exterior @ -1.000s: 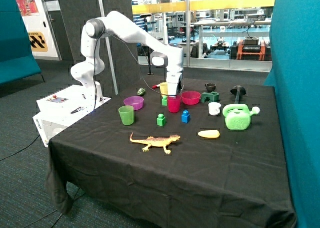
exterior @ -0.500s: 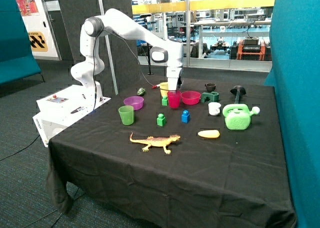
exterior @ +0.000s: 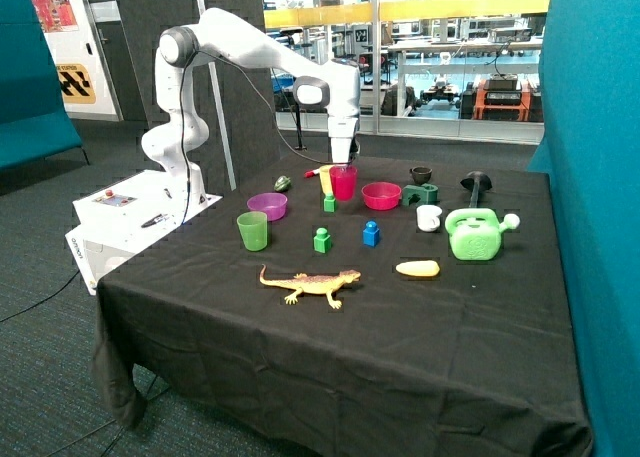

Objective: Stack the cups

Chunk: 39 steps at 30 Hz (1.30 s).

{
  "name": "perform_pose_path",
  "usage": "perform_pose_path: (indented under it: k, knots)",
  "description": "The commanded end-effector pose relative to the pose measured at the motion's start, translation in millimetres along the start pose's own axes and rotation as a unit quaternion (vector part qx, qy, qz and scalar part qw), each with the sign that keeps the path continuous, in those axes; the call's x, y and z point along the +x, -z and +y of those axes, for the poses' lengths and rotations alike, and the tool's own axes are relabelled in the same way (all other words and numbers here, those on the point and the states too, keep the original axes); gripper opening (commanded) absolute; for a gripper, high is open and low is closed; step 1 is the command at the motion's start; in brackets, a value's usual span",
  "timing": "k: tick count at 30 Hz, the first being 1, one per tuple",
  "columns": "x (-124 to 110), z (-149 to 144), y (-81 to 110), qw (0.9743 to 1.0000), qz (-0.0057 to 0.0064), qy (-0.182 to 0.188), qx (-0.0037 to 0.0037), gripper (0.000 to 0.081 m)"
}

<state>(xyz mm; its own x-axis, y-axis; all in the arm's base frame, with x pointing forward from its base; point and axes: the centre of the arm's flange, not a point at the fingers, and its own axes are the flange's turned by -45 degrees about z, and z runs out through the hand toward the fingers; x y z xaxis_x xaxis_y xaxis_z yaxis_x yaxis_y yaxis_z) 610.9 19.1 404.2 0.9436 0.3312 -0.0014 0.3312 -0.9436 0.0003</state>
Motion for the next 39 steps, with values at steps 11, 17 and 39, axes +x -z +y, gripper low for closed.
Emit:
perform_pose_path:
  k: [11,17,39]
  knots:
    - [-12.4,-58.3,31.5,0.9973,0.0007,0.073,0.00010,0.0000]
    - [-16.5,-94.9,36.9,0.9936,0.0007,0.113,0.00007,0.0000]
    - [-54.1,-154.0,50.6,0.9864,0.0007,0.165,0.00004,0.0000]
